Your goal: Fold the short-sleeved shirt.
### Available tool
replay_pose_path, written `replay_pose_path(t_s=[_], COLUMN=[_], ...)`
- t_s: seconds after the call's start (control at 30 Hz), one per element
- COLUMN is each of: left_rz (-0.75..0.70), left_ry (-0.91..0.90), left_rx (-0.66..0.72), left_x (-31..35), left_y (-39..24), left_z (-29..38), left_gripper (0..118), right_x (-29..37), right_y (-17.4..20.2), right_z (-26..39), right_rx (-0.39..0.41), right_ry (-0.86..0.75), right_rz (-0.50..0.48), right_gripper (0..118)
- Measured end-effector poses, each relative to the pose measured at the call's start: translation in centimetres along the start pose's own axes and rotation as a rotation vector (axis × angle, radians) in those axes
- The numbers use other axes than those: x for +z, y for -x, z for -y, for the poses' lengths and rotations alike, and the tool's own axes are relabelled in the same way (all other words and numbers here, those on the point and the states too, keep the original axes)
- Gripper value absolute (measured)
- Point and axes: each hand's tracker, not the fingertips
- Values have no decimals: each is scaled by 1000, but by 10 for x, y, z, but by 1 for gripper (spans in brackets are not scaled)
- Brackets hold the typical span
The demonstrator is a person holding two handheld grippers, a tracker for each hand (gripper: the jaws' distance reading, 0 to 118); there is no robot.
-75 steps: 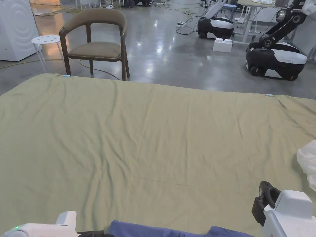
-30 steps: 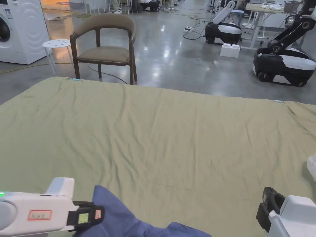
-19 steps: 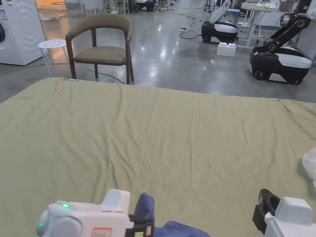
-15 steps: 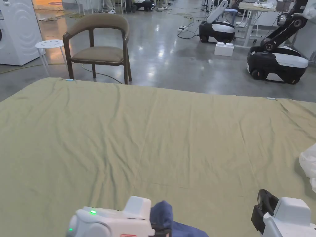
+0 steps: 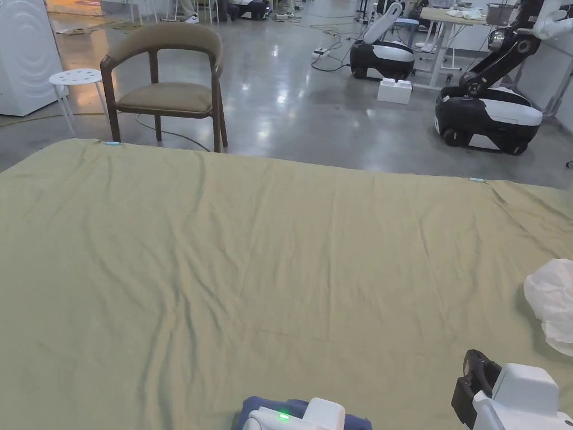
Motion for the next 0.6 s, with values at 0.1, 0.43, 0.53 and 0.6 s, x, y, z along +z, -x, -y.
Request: replay_pose_path(t_s=[0.1,0.43,0.53,0.6], left_rz=[97,139,165,211], left_ry=[-23,-89,-4,46], left_rx=[55,125,119,137], left_x=[13,43,19,1], left_y=[8,40,36,32], left_z=[-1,-4,5,12], left_gripper=[52,27,9,9], right_x=[1,1,0,-1], right_y=[-2,-3,-1,1], right_z=[1,3,4,5], right_rx=[-3,-13,-10,-8], right_ry=[2,9,12,14], right_rz=[4,1,-3,-4], right_gripper=[0,0,0,0])
